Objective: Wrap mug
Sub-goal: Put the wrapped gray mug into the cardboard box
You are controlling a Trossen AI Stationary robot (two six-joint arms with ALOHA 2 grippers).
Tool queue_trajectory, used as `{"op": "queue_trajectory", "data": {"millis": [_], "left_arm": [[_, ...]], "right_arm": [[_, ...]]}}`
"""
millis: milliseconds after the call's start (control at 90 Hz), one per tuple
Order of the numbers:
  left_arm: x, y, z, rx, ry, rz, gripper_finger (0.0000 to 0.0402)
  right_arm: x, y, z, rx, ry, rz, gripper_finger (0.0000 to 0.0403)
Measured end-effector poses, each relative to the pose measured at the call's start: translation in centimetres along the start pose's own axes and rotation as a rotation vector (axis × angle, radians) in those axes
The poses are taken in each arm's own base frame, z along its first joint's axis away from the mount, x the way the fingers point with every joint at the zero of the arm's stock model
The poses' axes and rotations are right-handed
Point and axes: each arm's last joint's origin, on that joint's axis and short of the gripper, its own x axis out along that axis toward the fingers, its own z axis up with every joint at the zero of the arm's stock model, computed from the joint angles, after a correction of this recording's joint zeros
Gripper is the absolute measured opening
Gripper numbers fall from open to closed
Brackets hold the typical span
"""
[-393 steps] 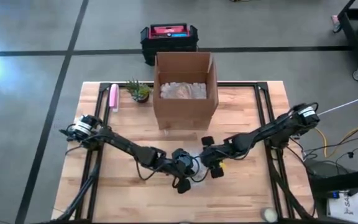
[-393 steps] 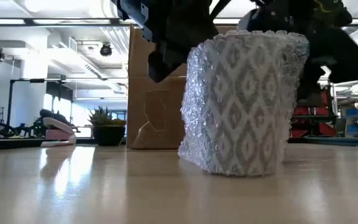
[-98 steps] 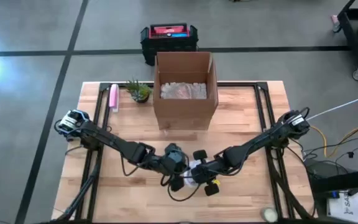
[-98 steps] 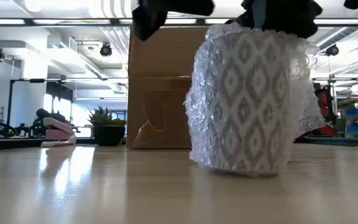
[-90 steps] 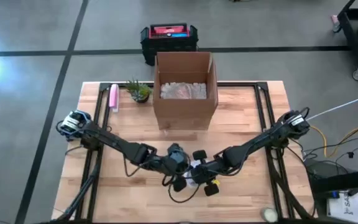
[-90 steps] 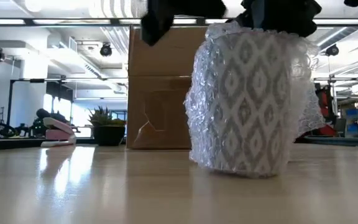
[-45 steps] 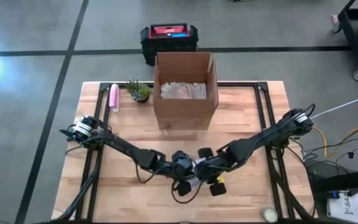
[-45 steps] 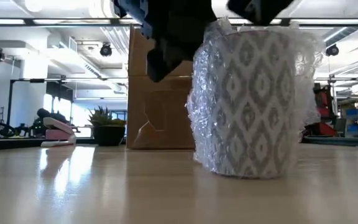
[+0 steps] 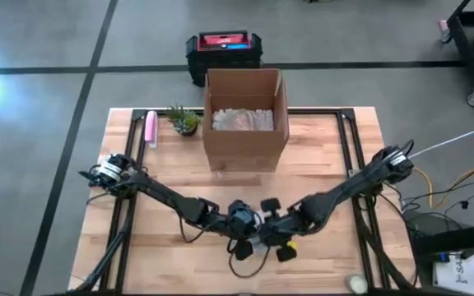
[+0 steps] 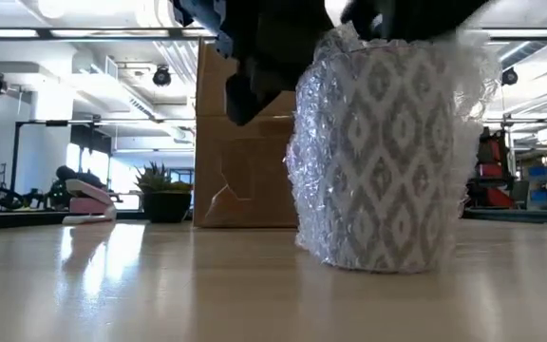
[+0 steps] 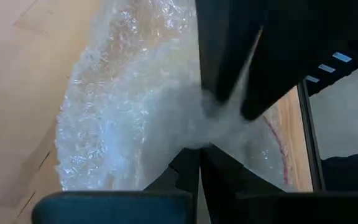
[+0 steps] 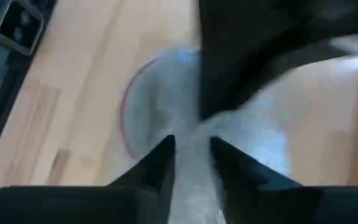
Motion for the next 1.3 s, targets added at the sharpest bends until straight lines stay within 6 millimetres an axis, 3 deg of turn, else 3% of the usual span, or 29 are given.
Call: {"op": "queue_trajectory", "data": {"millis": [111,278,422,767,889,1111,1244,1300], "left_arm": [[-0.2,0.0,0.1,-0.005,-0.003,-0.005,0.0],[-2.2,-0.9,0.9,-0.022,0.008,-0.073,0.0],[-4.3,-1.5,2.3,0.008,-0.108,-0.02,0.0],[-0.2,0.2,0.1,0.011,-0.018,0.047,0.0],[0.4,0.2,-0.2,0.008,-0.003,0.031,0.0],[0.2,0.2,-0.1,0.014,0.001,0.021,0.0],[0.2,0.2,0.0,0.013,-0.002,0.016,0.0],[0.2,0.2,-0.1,0.014,-0.002,0.015,0.0]], "right_arm": [[1.7,0.2,-0.1,-0.003,0.033,-0.01,0.0008],[2.7,0.3,0.0,-0.002,0.027,-0.012,0.0017],[2.7,0.3,0.0,-0.006,0.016,-0.005,0.0003],[2.2,0.3,0.2,0.002,-0.006,0.007,0.0009],[0.5,0.1,0.1,0.034,-0.022,0.011,0.0022],[-4.9,-0.6,-0.6,0.056,-0.053,0.007,0.0086],[-8.4,-1.3,-2.2,0.099,-0.025,-0.009,0.0129],[-8.7,-1.5,-3.4,0.123,0.026,-0.038,0.0142]]}}
